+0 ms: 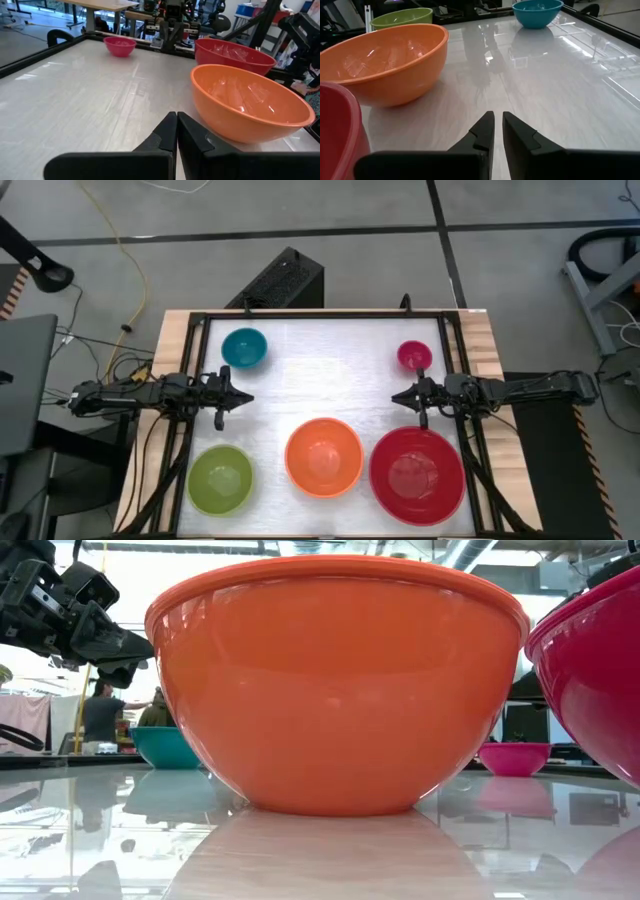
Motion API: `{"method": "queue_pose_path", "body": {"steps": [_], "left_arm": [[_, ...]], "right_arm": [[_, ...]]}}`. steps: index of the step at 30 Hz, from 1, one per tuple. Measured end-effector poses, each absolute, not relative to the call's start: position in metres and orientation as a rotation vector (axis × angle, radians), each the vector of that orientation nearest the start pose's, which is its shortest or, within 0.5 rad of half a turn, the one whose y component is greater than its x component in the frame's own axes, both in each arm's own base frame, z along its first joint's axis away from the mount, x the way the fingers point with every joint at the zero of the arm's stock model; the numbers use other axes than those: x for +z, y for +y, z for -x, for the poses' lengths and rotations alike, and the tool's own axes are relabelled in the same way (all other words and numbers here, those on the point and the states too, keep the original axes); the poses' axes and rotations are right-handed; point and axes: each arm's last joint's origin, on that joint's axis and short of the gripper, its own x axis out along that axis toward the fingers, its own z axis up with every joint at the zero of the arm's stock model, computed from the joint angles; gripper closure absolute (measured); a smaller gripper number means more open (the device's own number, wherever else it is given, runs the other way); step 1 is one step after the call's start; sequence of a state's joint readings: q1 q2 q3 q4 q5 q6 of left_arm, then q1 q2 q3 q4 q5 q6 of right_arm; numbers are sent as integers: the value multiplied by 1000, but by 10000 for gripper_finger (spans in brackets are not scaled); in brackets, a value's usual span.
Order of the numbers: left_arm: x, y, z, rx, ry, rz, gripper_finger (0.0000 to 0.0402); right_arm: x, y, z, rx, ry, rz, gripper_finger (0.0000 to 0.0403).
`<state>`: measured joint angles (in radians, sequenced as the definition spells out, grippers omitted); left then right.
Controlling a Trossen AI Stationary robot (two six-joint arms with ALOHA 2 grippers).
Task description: Nest bowls inside each other
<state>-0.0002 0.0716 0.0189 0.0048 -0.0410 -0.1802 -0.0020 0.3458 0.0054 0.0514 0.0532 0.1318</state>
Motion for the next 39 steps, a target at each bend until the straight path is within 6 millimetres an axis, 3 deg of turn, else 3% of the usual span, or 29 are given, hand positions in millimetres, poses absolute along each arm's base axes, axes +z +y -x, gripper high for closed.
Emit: {"method": "queue_pose_path", "body": {"steps": [11,24,34,39], "left_arm": [[166,1,-101,44,36,106,401],[167,4,-101,156,11,201,401],[187,5,-99,169,-198,115,401],[192,7,-98,227,-245,70,401]], "right_arm": [[140,-2,-115,-74,285,-123,342],[140,-2,-115,-74,285,-123,342],[143,-2,-116,-72,253,-124,342],[156,-2,-118,-74,159,-131,342]]}}
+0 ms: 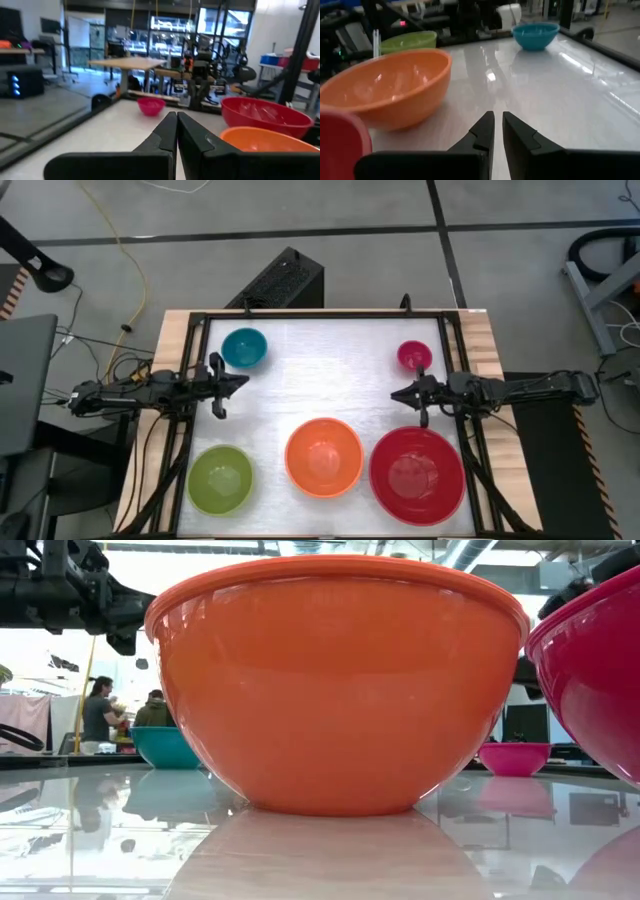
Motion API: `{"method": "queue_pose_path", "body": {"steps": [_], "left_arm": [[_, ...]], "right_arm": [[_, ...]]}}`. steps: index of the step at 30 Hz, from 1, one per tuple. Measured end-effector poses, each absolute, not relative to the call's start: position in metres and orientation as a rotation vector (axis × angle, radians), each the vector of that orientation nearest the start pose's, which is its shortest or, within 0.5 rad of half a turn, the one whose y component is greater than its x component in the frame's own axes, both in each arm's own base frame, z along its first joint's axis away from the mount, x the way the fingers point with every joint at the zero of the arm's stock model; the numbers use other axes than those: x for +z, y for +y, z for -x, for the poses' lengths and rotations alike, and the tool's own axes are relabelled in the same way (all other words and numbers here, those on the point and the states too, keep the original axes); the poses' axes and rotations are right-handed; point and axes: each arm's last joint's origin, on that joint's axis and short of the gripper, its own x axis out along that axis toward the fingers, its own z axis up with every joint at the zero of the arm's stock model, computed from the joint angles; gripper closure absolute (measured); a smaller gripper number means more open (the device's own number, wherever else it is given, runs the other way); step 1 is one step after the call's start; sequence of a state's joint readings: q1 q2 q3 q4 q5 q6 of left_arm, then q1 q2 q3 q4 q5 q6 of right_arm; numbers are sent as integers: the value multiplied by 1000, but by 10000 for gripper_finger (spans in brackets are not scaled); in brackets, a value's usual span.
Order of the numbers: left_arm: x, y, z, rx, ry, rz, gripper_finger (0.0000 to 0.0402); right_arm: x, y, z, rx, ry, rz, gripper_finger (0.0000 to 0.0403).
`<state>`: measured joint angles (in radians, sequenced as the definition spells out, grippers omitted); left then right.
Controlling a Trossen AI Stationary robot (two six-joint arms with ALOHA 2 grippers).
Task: Nest bowls inside each other
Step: Stack the orange bowl on top of the red bowl
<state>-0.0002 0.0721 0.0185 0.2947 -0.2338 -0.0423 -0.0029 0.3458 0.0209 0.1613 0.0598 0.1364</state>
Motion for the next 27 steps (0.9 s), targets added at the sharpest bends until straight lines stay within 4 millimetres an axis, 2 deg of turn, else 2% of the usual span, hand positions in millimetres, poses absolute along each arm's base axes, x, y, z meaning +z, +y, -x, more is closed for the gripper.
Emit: {"method": "queue_pose_path", "body": {"steps": [4,8,17,27], "left_arm": [[197,7,-96,255,-269,29,401],[211,8,-95,277,-291,9,401],[236,8,-111,279,-104,-42,401],[236,7,-131,264,-12,-100,401]], "right_arm": [[178,-3,-120,-80,29,-87,342],[200,-7,-122,-112,-49,-73,342],[227,-8,-149,-116,49,-41,342],[249,7,-195,-33,184,-5,337]]}}
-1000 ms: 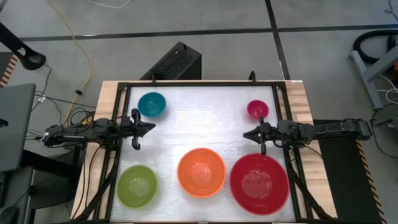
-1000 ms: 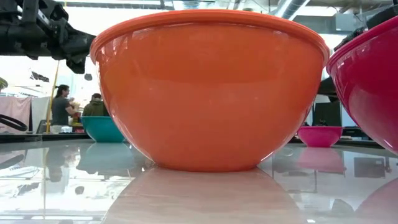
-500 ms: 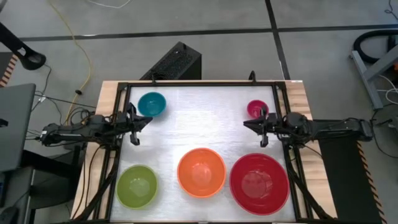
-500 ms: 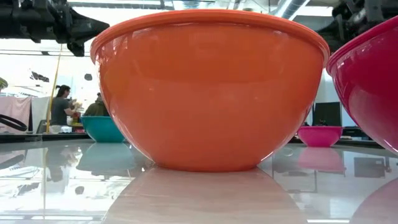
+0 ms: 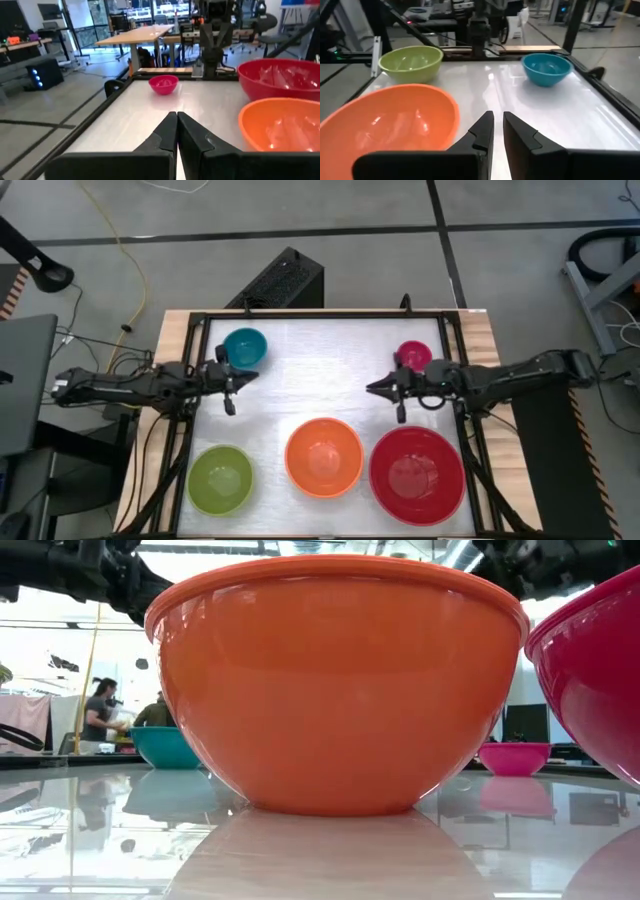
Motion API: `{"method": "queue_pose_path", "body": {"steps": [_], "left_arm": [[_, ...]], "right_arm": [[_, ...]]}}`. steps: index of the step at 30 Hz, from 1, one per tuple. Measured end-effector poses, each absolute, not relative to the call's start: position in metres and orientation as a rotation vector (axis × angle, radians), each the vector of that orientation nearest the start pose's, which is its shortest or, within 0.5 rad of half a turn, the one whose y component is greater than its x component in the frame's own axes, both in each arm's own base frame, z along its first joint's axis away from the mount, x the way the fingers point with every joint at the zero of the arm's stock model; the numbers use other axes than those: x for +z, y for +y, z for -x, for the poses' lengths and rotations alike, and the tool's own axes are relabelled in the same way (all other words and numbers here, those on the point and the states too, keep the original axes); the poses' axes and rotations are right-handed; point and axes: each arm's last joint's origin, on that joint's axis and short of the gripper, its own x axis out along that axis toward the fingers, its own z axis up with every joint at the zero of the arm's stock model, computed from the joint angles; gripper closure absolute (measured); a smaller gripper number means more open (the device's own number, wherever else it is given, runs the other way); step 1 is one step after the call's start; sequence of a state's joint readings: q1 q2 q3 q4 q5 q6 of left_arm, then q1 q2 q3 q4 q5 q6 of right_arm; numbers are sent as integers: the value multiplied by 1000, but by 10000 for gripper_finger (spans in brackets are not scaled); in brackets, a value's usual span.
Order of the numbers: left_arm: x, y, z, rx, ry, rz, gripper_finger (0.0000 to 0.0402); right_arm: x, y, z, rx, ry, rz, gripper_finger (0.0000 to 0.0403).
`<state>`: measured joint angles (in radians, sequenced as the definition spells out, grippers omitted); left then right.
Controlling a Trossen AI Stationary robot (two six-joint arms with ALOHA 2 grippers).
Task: Nest bowls inside each other
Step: Stack the orange bowl on top of the red bowl
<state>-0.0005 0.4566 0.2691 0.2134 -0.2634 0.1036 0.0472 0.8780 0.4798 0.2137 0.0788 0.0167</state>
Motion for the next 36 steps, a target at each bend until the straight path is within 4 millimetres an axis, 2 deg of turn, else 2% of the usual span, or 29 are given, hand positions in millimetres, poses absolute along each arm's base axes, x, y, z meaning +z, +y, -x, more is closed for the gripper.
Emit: {"method": "queue_pose_path", "body": {"steps": [3,7,13,19,23,27,31,36], "left_arm": [[236,7,-134,259,-14,-129,388],[235,7,-136,237,-8,-103,347],[229,2,-143,89,24,-46,283],[226,1,-149,39,40,-47,252],[220,0,-153,-12,87,-43,239],[217,-1,-155,-26,110,-61,231],[216,-1,-155,-28,122,-72,223],[216,-1,-154,-28,121,-68,216]], "right_arm": [[254,13,-212,-10,230,1,325],[263,20,-231,-17,330,-7,299],[264,34,-258,-66,493,-49,246],[256,46,-286,-72,601,-110,190],[260,49,-301,-29,712,-150,158],[262,46,-315,-49,829,-248,148],[256,44,-332,-48,889,-328,148],[256,45,-352,-38,964,-355,148]]}}
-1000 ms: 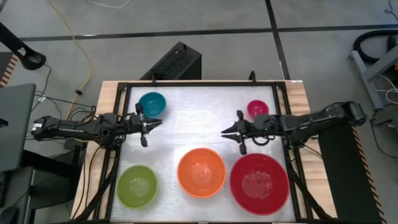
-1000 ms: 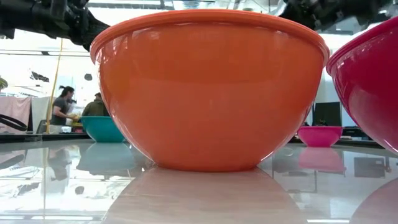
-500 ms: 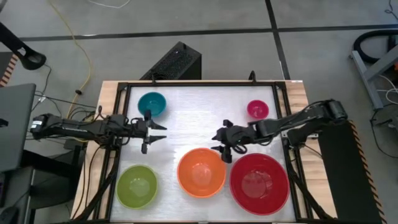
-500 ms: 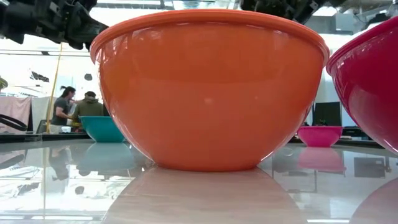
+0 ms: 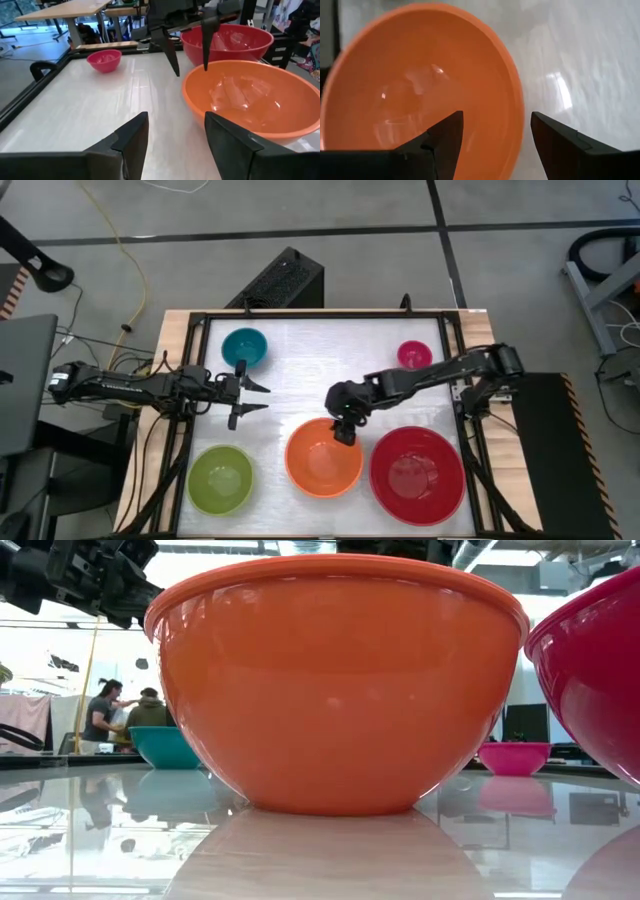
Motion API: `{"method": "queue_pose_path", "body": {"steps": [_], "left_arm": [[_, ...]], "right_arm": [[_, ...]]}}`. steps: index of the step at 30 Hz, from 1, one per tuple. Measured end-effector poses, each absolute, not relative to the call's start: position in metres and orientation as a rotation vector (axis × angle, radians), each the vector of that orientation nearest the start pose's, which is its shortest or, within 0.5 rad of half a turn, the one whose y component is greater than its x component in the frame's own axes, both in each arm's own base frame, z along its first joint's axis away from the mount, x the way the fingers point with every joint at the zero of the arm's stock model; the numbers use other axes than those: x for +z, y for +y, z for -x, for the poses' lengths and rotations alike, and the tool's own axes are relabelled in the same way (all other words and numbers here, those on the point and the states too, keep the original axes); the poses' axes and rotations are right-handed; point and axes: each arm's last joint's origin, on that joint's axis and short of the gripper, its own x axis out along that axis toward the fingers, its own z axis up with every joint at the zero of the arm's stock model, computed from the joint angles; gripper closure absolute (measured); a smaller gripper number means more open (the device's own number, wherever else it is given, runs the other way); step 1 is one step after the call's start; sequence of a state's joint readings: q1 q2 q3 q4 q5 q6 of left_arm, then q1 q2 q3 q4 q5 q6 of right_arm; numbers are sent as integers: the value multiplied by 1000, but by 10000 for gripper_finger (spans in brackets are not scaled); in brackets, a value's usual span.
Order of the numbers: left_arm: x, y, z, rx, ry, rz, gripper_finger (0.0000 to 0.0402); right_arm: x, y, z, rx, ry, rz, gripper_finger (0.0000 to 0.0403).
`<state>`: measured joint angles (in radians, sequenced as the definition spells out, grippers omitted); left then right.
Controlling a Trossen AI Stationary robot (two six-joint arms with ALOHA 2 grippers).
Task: Nest bowls inside each other
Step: Stack the orange bowl on top of the red bowl
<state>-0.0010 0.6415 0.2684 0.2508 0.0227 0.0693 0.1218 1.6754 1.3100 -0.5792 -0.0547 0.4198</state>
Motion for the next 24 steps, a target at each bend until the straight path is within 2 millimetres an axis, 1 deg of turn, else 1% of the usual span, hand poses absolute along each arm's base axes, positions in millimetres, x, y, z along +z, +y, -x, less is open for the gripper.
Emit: {"method": "queue_pose_path", "body": {"steps": [2,7,11,14,16,18,20,24], "left_arm": [[216,-1,-154,-28,121,-65,216],[216,-1,-154,-34,120,-57,216],[216,-2,-154,-52,119,-52,216],[216,-2,-154,-52,119,-55,216],[216,-2,-154,-52,119,-56,216],[216,-2,-154,-52,119,-56,216],[216,-2,-154,-52,119,-56,216],[216,-1,-154,-47,119,-57,216]], "right_arm": [[257,43,-358,-53,1004,-349,148],[249,44,-373,-93,1086,-324,148],[237,45,-383,-95,1129,-304,148],[229,45,-387,-100,1152,-300,149],[228,45,-388,-101,1154,-304,158],[227,45,-388,-103,1160,-307,181],[228,45,-389,-105,1151,-320,219],[231,45,-387,-104,1147,-330,325]]}}
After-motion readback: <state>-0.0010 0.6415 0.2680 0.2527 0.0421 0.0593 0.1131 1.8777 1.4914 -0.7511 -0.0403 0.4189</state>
